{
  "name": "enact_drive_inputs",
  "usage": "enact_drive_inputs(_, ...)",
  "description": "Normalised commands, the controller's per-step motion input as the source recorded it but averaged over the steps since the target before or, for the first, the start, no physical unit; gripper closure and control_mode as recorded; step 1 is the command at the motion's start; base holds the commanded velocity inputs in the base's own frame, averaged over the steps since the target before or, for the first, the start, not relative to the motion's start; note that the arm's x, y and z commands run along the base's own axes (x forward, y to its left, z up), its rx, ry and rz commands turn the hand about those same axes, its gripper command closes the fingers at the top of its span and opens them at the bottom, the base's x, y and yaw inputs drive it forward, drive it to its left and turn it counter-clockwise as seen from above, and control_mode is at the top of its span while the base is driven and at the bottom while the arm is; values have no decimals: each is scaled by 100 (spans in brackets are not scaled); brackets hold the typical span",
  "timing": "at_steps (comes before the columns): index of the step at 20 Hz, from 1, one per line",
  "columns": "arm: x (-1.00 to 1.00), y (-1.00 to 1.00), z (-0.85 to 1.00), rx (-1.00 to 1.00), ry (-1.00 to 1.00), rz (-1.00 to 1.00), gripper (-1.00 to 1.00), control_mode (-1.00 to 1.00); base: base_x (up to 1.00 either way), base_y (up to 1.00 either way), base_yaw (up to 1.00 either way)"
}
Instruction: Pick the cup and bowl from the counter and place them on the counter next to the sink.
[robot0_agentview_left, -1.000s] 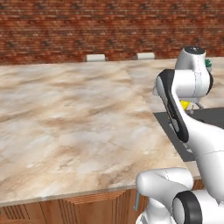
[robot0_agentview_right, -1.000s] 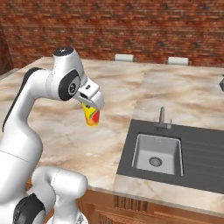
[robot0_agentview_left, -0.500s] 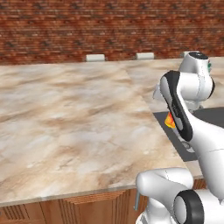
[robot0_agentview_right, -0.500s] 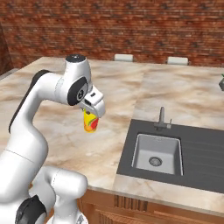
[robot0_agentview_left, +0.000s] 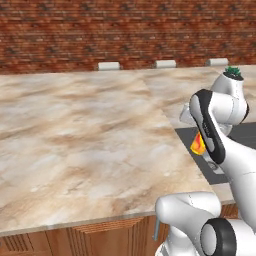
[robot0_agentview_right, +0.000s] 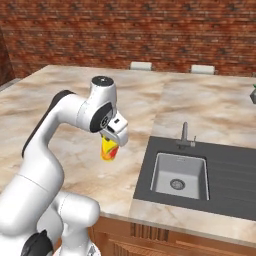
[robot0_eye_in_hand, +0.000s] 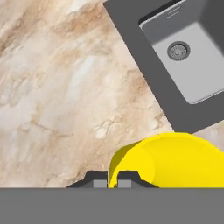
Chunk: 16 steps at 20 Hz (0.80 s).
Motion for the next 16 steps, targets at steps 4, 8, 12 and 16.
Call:
enact_drive_inputs(4, -1, 0, -21, -16, 0, 1, 100, -100, 0, 0, 0)
enact_drive_inputs(8, -1, 0, -32, -11, 0, 1, 100, -100, 0, 0, 0)
enact_drive_inputs(12, 0, -4, -47, -2, 0, 1, 100, -100, 0, 0, 0)
enact_drive_inputs(16, 3, -20, -44, 10, 4, 0, 100, -100, 0, 0, 0)
